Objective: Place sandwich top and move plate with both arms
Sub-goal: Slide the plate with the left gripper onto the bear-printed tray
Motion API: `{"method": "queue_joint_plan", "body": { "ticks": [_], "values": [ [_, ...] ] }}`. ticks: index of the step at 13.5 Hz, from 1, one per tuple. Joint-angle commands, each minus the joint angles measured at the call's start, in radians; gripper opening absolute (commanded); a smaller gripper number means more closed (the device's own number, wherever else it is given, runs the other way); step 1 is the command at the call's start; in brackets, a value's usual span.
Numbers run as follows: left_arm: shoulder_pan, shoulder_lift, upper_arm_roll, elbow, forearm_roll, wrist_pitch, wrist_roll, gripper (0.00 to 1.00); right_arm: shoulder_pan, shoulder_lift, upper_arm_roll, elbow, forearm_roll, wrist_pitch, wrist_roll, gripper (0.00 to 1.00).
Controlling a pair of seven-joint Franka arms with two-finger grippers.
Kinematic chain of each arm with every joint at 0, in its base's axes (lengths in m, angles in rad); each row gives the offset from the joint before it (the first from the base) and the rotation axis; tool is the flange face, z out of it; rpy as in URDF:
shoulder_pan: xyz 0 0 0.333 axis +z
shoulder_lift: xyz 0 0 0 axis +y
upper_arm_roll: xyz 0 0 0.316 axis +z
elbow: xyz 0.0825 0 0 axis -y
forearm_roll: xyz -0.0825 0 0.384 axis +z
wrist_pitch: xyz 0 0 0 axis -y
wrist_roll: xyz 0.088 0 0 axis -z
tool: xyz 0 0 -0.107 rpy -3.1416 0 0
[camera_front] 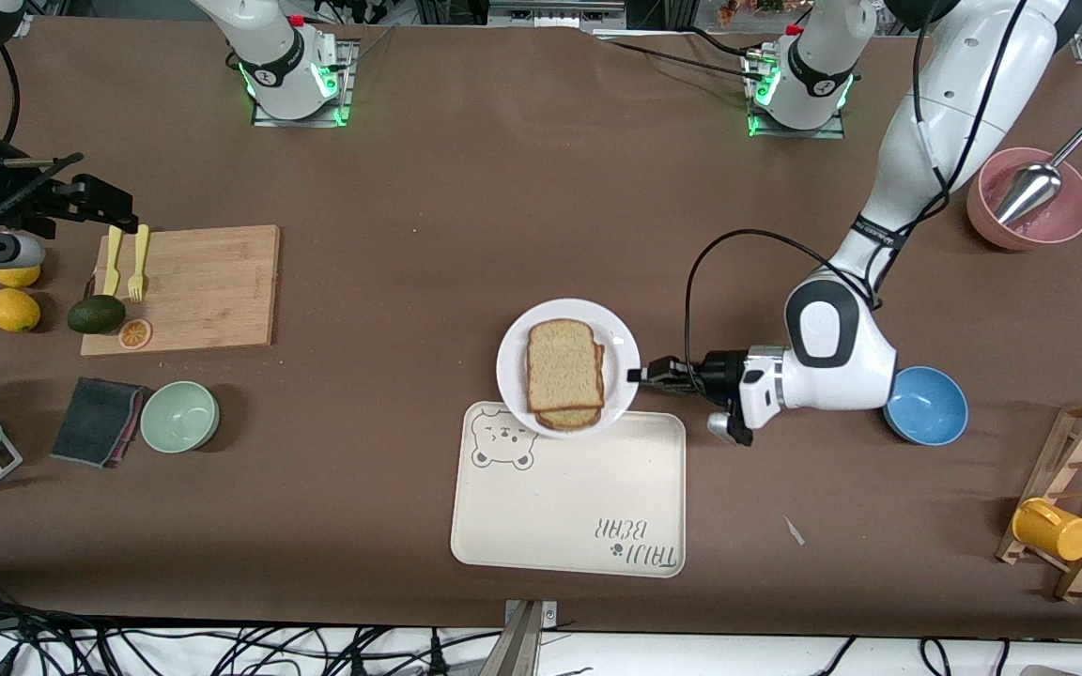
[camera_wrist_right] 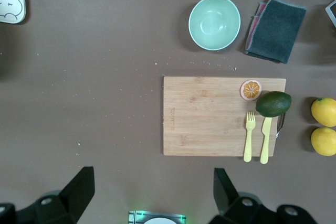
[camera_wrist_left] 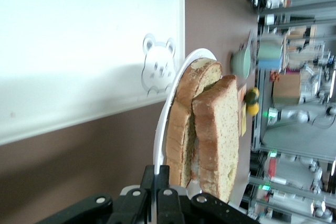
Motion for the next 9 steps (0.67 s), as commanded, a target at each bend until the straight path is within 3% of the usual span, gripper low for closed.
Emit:
{"method": "queue_joint_plan", "body": {
  "ticks": [1,4,9],
  "values": [
    [-0.009,0.094,0.002,0.18,-0.033,-0.009,-0.056,0.0,-0.004,0.001,0.005,0.015,-0.005,-0.01,0.0,1.0],
    [-0.037,0.226,0.0,0.34,-0.034,0.009,-0.041,0.0,-0.004,0.001,0.005,0.015,-0.006,-0.011,-0.001,1.0],
    [-0.101,0.35,0.002,0.442,-0.033,0.124,0.029,0.0,-0.004,0.001,0.005,0.015,-0.008,-0.011,-0.001,1.0]
  ]
}}
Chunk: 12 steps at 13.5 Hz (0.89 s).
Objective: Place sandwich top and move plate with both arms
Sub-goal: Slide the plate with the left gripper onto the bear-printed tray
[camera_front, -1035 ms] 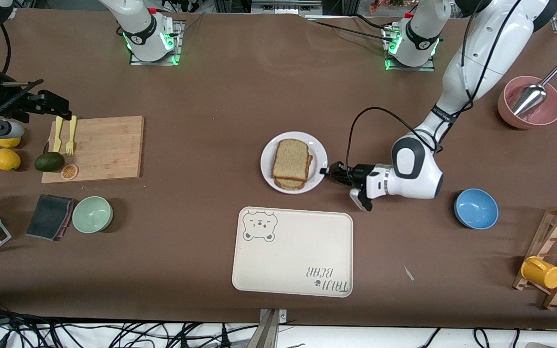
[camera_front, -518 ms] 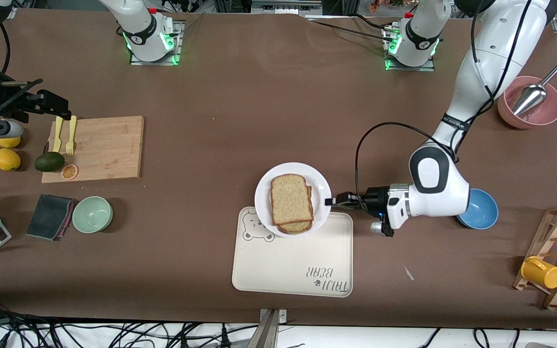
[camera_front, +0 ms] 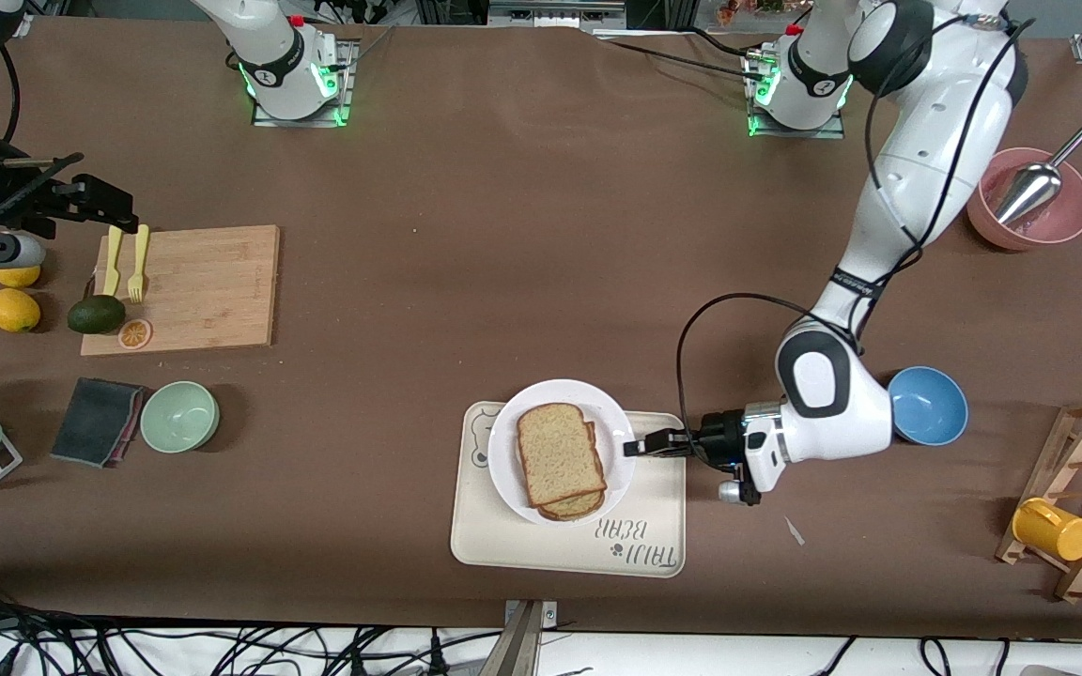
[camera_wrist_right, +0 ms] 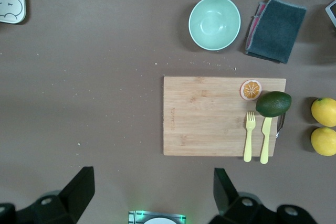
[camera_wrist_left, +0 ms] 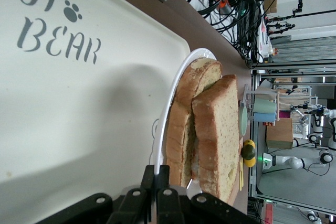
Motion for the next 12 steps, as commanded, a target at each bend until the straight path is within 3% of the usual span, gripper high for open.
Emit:
{"method": "queue_joint_plan", "body": {
  "ticks": [1,12],
  "values": [
    [-0.03,0.079,0.001,0.095,-0.033,0.022,0.08,0.0,-0.004,0.001,0.005,0.015,-0.008,-0.012,-0.001,1.0],
    [-0.038,0.116,0.045,0.095,-0.033,0.023,0.094,0.0,-0.004,0.001,0.005,0.015,-0.009,-0.013,-0.001,1.0]
  ]
}}
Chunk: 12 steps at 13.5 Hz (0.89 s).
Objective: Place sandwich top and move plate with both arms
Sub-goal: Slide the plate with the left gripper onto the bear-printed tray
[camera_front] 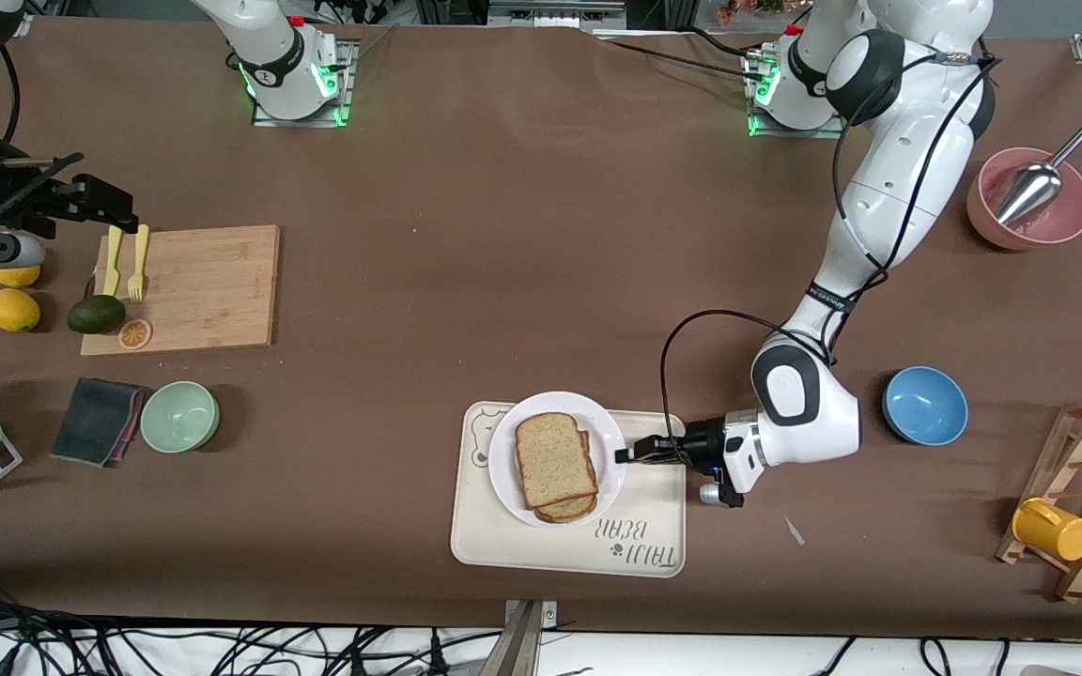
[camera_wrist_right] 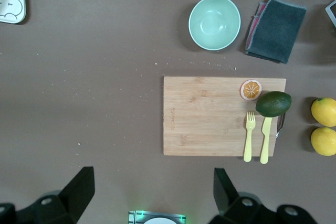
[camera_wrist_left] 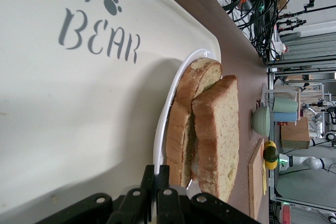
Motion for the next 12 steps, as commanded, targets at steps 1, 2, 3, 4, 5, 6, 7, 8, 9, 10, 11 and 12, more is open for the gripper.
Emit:
{"method": "queue_joint_plan", "body": {
  "ticks": [1,2,3,4,5,6,7,8,9,10,11,12],
  "values": [
    [-0.011,0.022,0.023,0.035,-0.033,-0.009,0.029,0.0,-0.004,-0.001,0.005,0.015,-0.011,-0.012,-0.001,1.0],
    [-0.011,0.022,0.023,0.033,-0.031,-0.009,0.027,0.0,-0.004,0.001,0.005,0.015,-0.009,-0.012,-0.001,1.0],
    [-0.009,0.019,0.023,0.03,-0.031,-0.009,0.027,0.34,-0.004,-0.001,0.005,0.015,-0.009,-0.012,-0.001,1.0],
    [-0.008,0.013,0.025,0.024,-0.025,-0.009,0.03,0.99,-0.004,-0.001,0.005,0.015,-0.011,-0.012,-0.001,1.0],
    [0.0,0.004,0.025,0.022,-0.019,-0.009,0.03,1.0,-0.004,-0.001,0.005,0.015,-0.011,-0.012,-0.001,1.0],
    [0.004,-0.009,0.025,0.022,-0.019,-0.011,0.03,1.0,-0.004,0.001,0.005,0.015,-0.011,-0.012,-0.001,1.0],
    [0.007,-0.023,0.025,0.022,-0.014,-0.012,0.029,1.0,-0.004,0.001,0.005,0.015,-0.011,-0.012,-0.001,1.0],
    [0.007,-0.042,0.029,0.019,-0.011,-0.017,0.027,1.0,-0.004,-0.001,0.005,0.015,-0.011,-0.012,-0.003,1.0],
    [0.007,-0.065,0.043,0.016,0.016,-0.024,0.021,1.0,-0.004,0.001,0.005,0.015,-0.011,-0.012,-0.001,1.0],
    [0.01,-0.085,0.046,0.003,0.062,-0.029,0.017,1.0,-0.004,0.001,0.005,0.015,-0.011,-0.012,-0.001,1.0],
    [0.018,-0.113,0.048,-0.011,0.108,-0.044,0.017,1.0,-0.004,0.001,0.005,0.015,-0.011,-0.012,-0.003,1.0],
    [0.033,-0.139,0.048,-0.031,0.168,-0.066,0.015,1.0,-0.006,0.001,0.005,0.015,-0.011,-0.012,-0.003,1.0]
  ]
}}
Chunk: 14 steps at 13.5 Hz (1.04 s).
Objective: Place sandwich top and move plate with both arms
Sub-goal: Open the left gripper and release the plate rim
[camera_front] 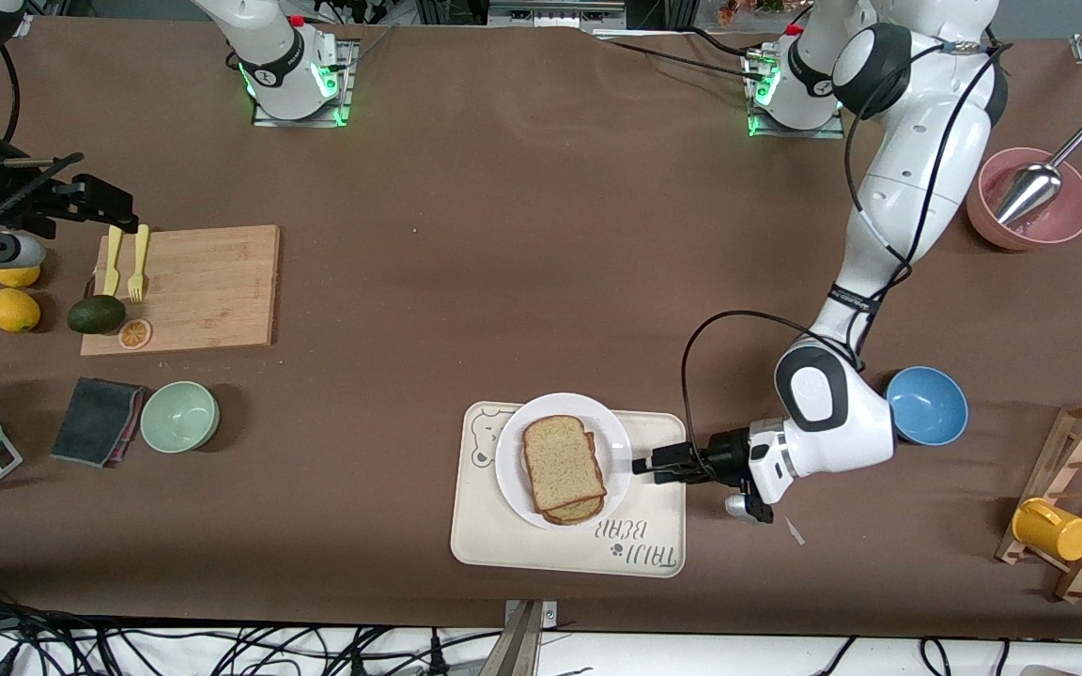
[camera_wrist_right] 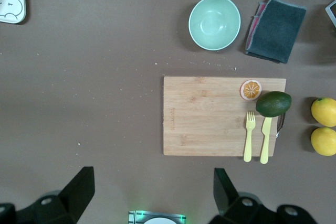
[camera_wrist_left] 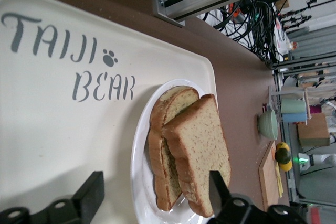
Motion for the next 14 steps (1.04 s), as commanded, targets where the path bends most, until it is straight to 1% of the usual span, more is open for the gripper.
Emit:
{"method": "queue_joint_plan", "body": {
  "ticks": [1,3,4,6,8,10,12,14],
  "values": [
    [0.036,-0.105,0.01,-0.077,0.137,-0.065,0.004,1.0,-0.004,0.001,0.005,0.015,-0.011,-0.012,-0.003,1.0],
    [0.062,-0.162,0.019,-0.088,0.284,-0.14,-0.019,1.0,-0.004,0.001,0.005,0.015,-0.011,-0.012,-0.003,1.0],
    [0.071,-0.194,0.036,-0.094,0.365,-0.199,-0.069,1.0,-0.004,-0.001,0.005,0.015,-0.011,-0.012,-0.003,1.0],
    [0.073,-0.268,0.044,-0.097,0.564,-0.29,-0.172,1.0,-0.006,-0.001,0.005,0.015,-0.011,-0.012,-0.003,1.0],
    [0.065,-0.346,0.042,-0.097,0.753,-0.396,-0.293,1.0,-0.006,-0.001,0.005,0.015,-0.012,-0.012,-0.003,1.0],
    [0.047,-0.427,0.033,-0.097,0.916,-0.526,-0.486,1.0,-0.006,-0.001,0.005,0.015,-0.011,-0.012,-0.003,1.0],
    [0.044,-0.501,0.033,-0.099,0.979,-0.577,-0.565,1.0,-0.004,-0.001,0.005,0.015,-0.012,-0.012,-0.003,1.0],
    [0.045,-0.571,0.039,-0.099,0.993,-0.614,-0.565,1.0,-0.006,-0.001,0.005,0.015,-0.012,-0.012,-0.004,1.0]
  ]
}}
